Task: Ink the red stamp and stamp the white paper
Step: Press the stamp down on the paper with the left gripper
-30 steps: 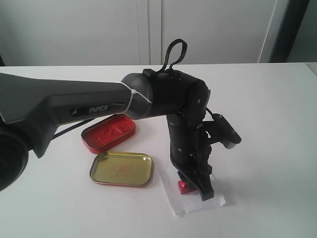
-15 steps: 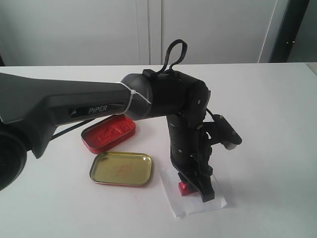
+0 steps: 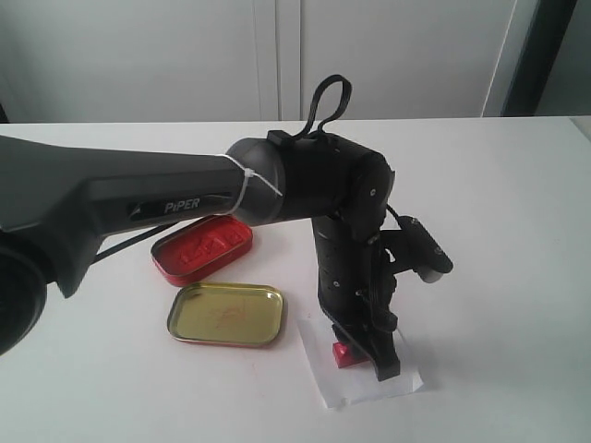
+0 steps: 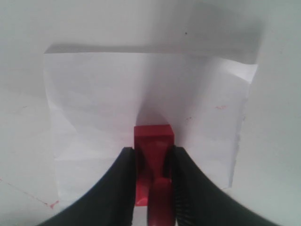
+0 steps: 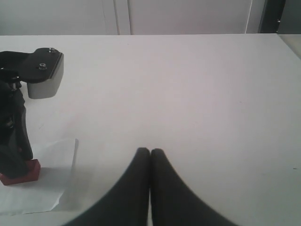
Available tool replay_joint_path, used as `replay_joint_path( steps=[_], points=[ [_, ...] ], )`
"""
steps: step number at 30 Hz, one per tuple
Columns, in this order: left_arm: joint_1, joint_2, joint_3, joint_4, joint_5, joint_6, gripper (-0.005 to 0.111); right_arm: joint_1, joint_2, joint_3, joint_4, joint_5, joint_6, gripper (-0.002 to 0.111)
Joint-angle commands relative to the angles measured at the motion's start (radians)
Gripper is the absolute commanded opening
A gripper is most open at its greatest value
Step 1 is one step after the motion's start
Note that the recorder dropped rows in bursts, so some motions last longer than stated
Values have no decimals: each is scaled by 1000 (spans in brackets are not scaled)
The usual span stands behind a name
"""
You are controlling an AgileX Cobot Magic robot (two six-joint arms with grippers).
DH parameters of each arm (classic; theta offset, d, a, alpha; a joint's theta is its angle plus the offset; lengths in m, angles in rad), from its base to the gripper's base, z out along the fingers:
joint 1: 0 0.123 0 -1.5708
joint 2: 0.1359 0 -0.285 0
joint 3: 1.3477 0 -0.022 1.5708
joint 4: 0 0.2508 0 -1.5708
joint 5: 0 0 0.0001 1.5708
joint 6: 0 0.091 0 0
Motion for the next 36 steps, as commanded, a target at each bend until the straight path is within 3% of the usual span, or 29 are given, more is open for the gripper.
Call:
replay_joint_path(
  steps=[1, 36],
  points=[
    [-7, -3, 11, 0, 28, -2, 0, -6, -5, 6, 1, -14, -2, 0],
    [-7, -63, 11, 45, 6, -2, 0, -6, -5, 6, 1, -14, -2, 0]
  ],
)
